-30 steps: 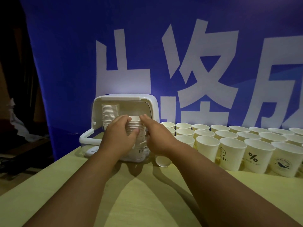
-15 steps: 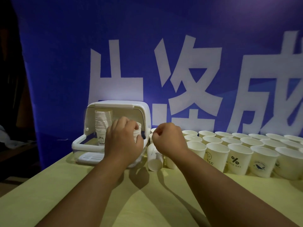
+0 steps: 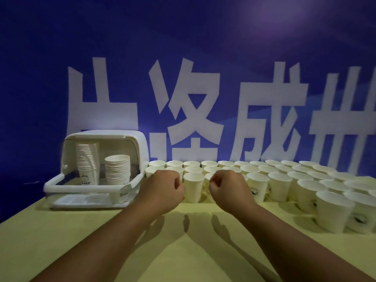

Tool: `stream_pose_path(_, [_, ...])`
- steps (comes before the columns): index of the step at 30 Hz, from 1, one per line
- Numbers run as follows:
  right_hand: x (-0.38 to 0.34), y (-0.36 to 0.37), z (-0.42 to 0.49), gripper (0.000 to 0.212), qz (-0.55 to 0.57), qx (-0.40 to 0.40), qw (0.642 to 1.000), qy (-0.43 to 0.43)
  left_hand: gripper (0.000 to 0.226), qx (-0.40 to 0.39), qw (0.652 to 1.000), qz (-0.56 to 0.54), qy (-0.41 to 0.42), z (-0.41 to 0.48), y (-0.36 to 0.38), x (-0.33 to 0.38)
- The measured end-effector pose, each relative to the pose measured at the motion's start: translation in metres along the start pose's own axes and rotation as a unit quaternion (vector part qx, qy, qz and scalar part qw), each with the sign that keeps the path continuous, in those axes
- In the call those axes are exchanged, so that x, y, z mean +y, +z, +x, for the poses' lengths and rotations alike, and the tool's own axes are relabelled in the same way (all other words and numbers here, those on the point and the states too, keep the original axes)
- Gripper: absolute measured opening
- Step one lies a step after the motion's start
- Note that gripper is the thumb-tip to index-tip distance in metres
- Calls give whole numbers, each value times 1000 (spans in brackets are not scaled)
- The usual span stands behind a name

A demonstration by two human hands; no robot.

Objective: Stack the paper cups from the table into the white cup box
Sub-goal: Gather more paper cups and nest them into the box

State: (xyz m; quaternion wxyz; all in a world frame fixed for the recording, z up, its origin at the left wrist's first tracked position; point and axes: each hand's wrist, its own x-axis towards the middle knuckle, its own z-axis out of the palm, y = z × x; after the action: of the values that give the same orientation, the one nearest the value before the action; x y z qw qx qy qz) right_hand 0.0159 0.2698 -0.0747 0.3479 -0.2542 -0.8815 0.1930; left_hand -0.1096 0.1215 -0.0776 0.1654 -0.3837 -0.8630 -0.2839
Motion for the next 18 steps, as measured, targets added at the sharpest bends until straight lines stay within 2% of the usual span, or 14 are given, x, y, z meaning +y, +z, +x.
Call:
stream_pose_path(8, [71, -64, -31, 6, -38, 46, 997, 54, 15, -47, 998, -29, 41, -24, 38, 105])
stream_pose_path(13, [121, -97, -51, 3, -78, 110, 988, 78, 14, -69, 993, -61, 72, -31, 71, 168])
stream_pose_path(17, [157, -115, -63, 29, -129, 165, 973, 93, 3, -99, 986, -95, 92, -31, 104, 213])
stream_pose_path(18, [163, -116, -66, 36, -133, 174, 971, 99, 8, -104, 984, -105, 96, -30, 112, 221])
